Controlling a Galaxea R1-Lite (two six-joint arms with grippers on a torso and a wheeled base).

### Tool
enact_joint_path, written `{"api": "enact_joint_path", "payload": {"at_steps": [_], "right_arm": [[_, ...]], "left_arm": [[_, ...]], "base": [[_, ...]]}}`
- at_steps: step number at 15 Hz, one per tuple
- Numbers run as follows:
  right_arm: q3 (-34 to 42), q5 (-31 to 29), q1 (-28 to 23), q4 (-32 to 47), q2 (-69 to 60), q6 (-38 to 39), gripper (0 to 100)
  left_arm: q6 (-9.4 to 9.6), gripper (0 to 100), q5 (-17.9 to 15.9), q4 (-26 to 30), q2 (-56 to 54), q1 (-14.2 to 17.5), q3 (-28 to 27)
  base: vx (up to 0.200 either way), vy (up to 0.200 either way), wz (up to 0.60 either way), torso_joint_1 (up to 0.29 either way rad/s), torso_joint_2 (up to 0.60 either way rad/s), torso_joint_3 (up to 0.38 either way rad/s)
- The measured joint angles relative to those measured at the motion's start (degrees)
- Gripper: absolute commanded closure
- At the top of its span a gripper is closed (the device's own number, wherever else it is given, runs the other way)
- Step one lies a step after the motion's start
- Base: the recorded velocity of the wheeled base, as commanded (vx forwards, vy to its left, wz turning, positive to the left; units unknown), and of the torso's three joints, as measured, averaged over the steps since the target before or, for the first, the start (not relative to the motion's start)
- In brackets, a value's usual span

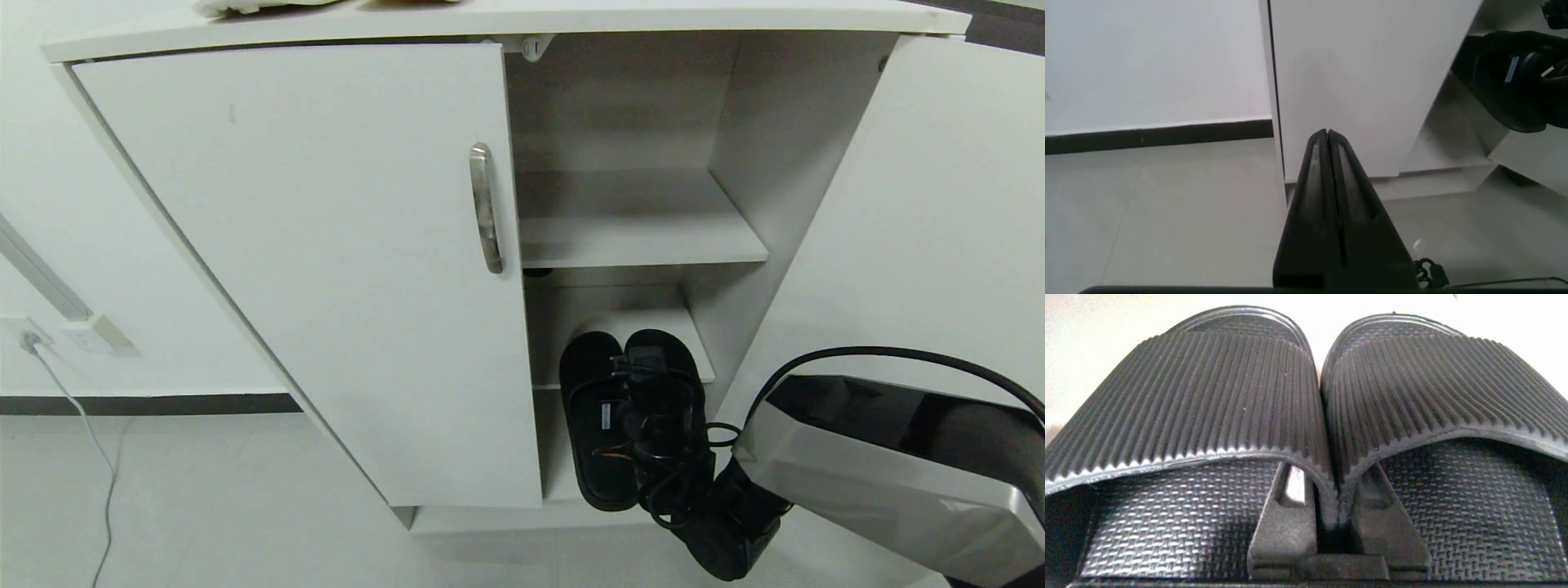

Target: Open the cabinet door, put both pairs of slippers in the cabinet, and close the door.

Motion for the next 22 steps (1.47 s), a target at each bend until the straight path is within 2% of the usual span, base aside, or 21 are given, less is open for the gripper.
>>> {"api": "enact_joint_path", "payload": {"at_steps": [9,22], "right_arm": [[-1.9,4.1,-1.9,1.6,0.4,0.1,100],[-22.2,5.1,-6.5,17.6,4.4,0.2,100]], "left_arm": [[-0.18,100,0.1,0.0,0.0,0.0,0.0],[-0.24,100,0.1,0.0,0.0,0.0,0.0]], "base": [[0.000,0.000,0.00,0.000,0.00,0.000],[0.000,0.000,0.00,0.000,0.00,0.000]]}}
